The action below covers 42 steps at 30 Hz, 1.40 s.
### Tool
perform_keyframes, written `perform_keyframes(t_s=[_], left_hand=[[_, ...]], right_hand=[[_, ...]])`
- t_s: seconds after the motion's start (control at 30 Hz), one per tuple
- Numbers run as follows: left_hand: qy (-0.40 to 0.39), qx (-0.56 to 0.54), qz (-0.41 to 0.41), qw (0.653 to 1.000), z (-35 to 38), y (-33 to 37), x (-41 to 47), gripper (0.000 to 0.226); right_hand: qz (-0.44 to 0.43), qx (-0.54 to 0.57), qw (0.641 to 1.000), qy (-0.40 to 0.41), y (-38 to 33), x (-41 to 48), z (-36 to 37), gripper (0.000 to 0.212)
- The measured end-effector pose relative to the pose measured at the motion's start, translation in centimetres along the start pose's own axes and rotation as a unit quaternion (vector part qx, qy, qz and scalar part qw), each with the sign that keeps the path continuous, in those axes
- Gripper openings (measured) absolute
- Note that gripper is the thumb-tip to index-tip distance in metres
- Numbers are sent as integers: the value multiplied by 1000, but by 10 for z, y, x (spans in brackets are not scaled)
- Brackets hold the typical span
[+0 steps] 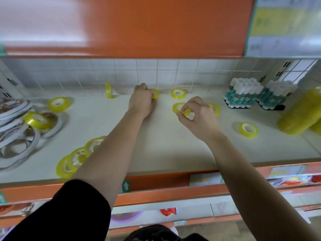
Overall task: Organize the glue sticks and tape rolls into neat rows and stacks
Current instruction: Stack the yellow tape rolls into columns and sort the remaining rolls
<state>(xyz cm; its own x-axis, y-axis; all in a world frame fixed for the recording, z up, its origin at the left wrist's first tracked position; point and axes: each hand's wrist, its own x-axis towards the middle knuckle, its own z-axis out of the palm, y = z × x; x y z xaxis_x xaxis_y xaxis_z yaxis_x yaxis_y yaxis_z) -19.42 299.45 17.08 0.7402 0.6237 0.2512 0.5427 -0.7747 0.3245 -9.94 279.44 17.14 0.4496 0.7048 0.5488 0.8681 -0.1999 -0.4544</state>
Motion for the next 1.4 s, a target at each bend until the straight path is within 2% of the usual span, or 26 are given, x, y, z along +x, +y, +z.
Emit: perform_keyframes(t_s=[0.4,0.6,0.83,0.97,1.4], left_hand=[[-24,9,6,1000,-8,0,-13,30],[24,-30,92,995,-15,3,-35,27],[91,-93,202,971,-34,27,-67,21],[104,-137,233,957,-36,51,-89,31],[130,-155,259,945,3,201,-137,21]], right_hand=[[1,7,1000,8,-6,-6,-2,21],[16,-5,999,35,-10,-16,-13,18],[34,-34,994,101,-15,-40,-40,20],[36,-41,991,120,-8,-58,-59,23],[27,-45,988,147,72,-125,-162,18]])
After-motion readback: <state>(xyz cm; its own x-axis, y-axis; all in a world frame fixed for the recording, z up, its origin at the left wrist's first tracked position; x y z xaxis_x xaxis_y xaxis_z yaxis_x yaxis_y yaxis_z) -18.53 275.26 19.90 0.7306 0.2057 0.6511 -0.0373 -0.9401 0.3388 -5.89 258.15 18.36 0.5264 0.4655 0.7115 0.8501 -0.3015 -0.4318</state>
